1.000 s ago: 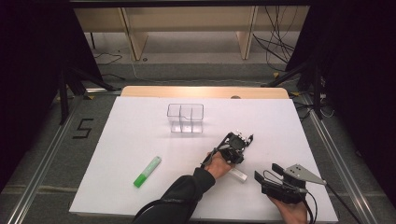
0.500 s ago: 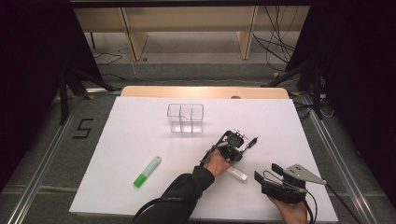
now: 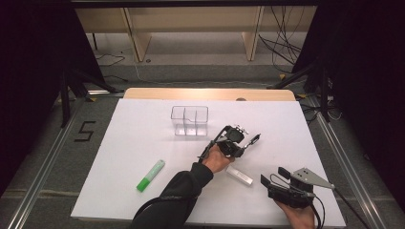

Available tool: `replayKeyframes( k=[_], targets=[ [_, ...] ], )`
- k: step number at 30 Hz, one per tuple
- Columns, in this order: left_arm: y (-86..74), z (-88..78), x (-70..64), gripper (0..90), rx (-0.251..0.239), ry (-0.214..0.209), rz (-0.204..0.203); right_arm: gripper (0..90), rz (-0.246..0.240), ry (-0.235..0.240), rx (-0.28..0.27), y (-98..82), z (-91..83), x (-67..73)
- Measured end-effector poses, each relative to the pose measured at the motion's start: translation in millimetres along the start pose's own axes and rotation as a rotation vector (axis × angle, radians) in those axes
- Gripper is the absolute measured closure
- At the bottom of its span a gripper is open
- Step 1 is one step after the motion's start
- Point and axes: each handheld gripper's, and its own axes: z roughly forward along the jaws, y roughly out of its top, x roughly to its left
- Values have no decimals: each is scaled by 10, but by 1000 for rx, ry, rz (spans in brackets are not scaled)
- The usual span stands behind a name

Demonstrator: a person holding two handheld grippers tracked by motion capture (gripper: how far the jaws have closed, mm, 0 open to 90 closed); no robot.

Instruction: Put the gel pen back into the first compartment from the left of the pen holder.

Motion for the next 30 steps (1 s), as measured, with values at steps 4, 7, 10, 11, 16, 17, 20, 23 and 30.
replayKeyframes(
  k=[4,7,10,11,16,17,20,23,30],
  targets=[
    [-9,-190,69,798,-10,-36,0,254,1,4,-2,-1,4,2],
    [-42,-320,122,798,-11,-57,10,253,-7,11,-9,5,1,13],
    [-96,-441,160,798,6,-83,34,253,-7,16,-11,8,2,29],
    [-118,-480,175,798,12,-95,42,253,-9,18,-12,11,4,35],
    [-245,-690,226,798,22,-142,68,252,-50,46,-13,49,21,114],
    [-279,-734,233,798,26,-150,74,252,-57,50,-13,57,25,139],
    [-408,-880,264,797,20,-157,95,252,-105,70,-15,82,38,207],
    [-535,-985,289,798,27,-166,106,252,-147,91,-10,104,56,296],
    [-740,-1094,319,798,40,-185,122,253,-219,138,-6,166,88,468]
  ],
)
